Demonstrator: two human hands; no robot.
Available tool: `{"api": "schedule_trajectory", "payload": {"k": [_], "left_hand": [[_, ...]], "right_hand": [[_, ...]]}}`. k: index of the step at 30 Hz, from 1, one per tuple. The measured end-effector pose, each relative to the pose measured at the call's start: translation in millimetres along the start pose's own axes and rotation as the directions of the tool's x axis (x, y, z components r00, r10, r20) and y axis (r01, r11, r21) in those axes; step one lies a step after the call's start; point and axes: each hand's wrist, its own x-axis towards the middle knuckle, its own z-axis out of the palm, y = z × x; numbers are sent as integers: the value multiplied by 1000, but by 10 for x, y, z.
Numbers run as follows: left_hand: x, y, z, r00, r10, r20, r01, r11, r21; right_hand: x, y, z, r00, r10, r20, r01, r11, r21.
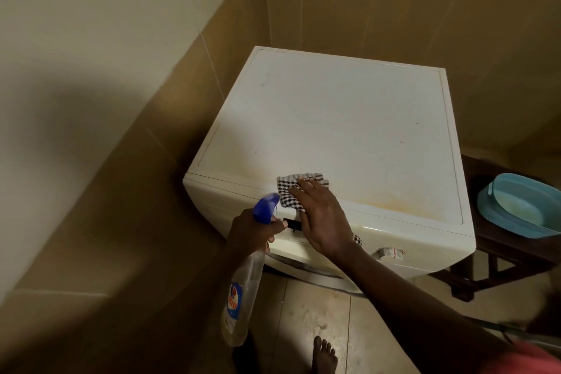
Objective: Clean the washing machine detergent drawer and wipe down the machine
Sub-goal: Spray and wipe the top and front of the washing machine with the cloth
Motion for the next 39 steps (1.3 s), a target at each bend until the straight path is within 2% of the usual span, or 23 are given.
{"api": "schedule_trajectory", "payload": {"k": [4, 8, 12, 20, 26, 29, 34, 39], "left_hand": [[18, -34, -119, 1000, 0, -10, 0, 1000, -6], [66, -91, -182, 1000, -28, -13, 27, 998, -50], [61, -136, -194, 999, -36, -40, 31, 994, -102], [6, -178, -125, 997, -47, -56, 38, 988, -151], [24, -132, -88, 999, -33, 6, 33, 995, -99], [2, -109, -34, 1000, -8, 8, 9, 997, -79], [-17, -141, 37, 1000, 10, 24, -8, 996, -90], [-51, -176, 153, 997, 17, 76, -14, 999, -43]], "right_hand": [[-174, 158, -58, 998, -62, 27, 64, 996, -58], [-305, 253, -82, 999, -33, 16, 35, 996, -78], [-178, 98, 14, 1000, 1, 25, 1, 996, -84], [120, -219, 155, 996, -73, 58, 77, 995, -58], [-303, 205, -67, 995, -98, 2, 98, 995, -27], [-449, 329, -168, 999, -30, -23, 30, 999, -19], [-276, 72, -37, 994, 78, -83, -79, 997, -10], [-284, 226, -101, 998, -3, -67, 3, 1000, -13]]}}
